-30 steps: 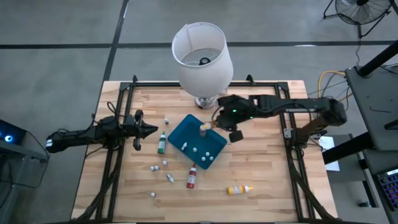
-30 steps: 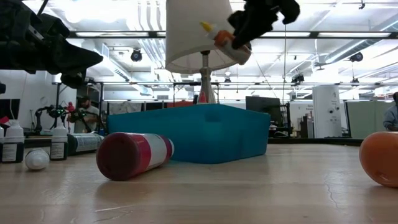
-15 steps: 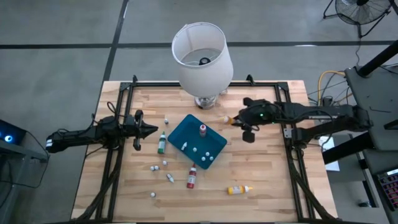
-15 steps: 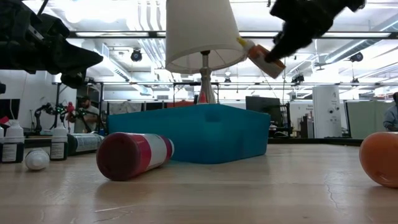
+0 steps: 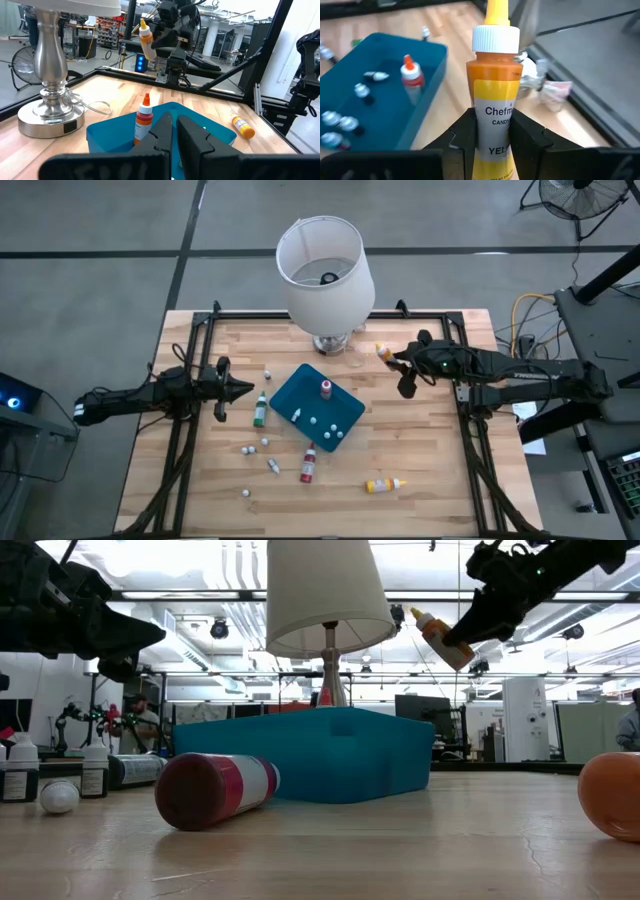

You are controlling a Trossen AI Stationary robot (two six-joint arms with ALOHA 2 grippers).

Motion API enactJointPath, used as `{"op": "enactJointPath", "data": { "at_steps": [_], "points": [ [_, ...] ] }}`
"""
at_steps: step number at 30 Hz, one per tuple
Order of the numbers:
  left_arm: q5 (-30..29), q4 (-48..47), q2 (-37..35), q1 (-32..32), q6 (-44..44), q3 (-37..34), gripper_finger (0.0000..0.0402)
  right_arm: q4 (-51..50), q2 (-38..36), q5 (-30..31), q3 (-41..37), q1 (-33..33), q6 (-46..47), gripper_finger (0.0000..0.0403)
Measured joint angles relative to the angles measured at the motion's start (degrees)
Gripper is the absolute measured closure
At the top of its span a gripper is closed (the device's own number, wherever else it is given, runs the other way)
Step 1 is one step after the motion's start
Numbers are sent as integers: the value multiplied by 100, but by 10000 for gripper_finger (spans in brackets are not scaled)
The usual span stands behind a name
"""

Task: Pick & Place food coloring
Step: Remove the large yellow food coloring bottle from the blue container

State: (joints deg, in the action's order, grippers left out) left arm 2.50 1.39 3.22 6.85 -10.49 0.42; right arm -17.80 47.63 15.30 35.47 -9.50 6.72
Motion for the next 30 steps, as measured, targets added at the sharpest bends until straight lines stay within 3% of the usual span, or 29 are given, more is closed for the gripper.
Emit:
{"op": "enactJointPath", "data": {
  "at_steps": [13,22,30],
  "points": [
    [-2,0,-1,0,0,-2,402,2401,-106,513,-1311,-10,991,314],
    [-1,0,-2,0,1,0,402,3940,-104,1280,-2422,335,1313,314],
    [-2,1,0,1,0,-2,402,4399,-104,1483,-2783,691,999,314]
  ]
}}
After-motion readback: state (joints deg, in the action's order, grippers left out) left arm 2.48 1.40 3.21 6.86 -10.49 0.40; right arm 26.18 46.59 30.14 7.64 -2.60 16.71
